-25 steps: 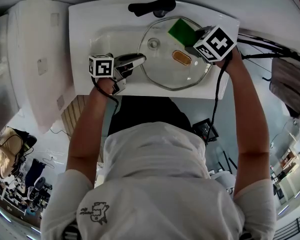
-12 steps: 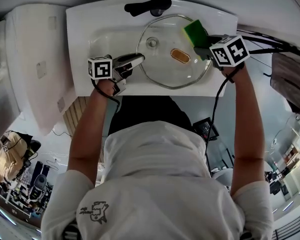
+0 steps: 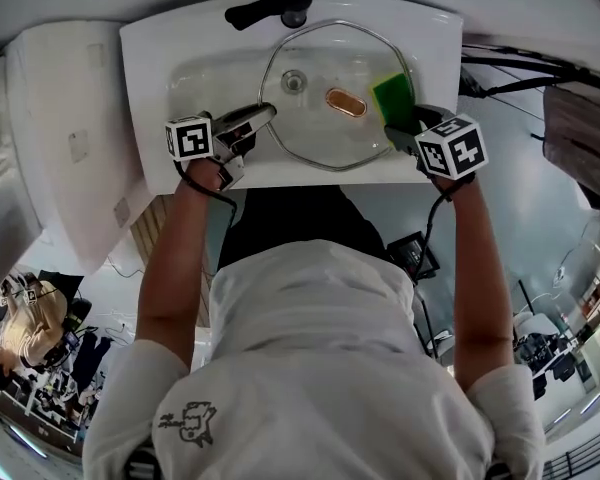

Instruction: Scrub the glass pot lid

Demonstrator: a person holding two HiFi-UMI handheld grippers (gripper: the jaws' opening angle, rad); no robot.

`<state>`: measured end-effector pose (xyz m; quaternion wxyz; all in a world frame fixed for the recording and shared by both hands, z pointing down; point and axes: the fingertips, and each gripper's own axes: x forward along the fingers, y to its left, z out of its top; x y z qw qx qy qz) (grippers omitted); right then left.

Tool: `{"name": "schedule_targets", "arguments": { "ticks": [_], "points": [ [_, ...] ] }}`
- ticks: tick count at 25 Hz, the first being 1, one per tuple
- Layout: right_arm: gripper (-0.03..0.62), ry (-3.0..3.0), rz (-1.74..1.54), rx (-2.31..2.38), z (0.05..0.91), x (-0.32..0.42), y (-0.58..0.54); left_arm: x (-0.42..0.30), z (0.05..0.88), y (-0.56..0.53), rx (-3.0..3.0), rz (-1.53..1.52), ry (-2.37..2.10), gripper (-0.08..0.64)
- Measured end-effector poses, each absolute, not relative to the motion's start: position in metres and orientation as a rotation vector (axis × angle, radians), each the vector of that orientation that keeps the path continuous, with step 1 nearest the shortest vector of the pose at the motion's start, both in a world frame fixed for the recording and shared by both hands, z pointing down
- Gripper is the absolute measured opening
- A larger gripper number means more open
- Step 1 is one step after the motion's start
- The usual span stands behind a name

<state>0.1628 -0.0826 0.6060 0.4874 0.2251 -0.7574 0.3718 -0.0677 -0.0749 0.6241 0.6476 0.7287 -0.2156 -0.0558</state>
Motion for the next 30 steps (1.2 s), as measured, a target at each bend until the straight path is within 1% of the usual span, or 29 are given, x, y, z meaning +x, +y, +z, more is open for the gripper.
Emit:
{"name": "schedule_targets", "arguments": {
  "ticks": [13,23,30],
  "points": [
    [0.295,-1.831,0.777,0.519,0.609,0.143,-0.014,-0.068,0.62,-0.077,1.625,-0.178,-0.498,0.101],
    [0.293,-1.826,0.65,0.41,0.606,0.084,0.025,-0.07,0.62,-0.078,1.616,-0.185,-0.498,0.1],
    [0.293,-1.77,0.587,0.38,0.608,0.061,0.025,-0.073,0.62,-0.079,1.604,-0.208,-0.484,0.096]
  ]
}}
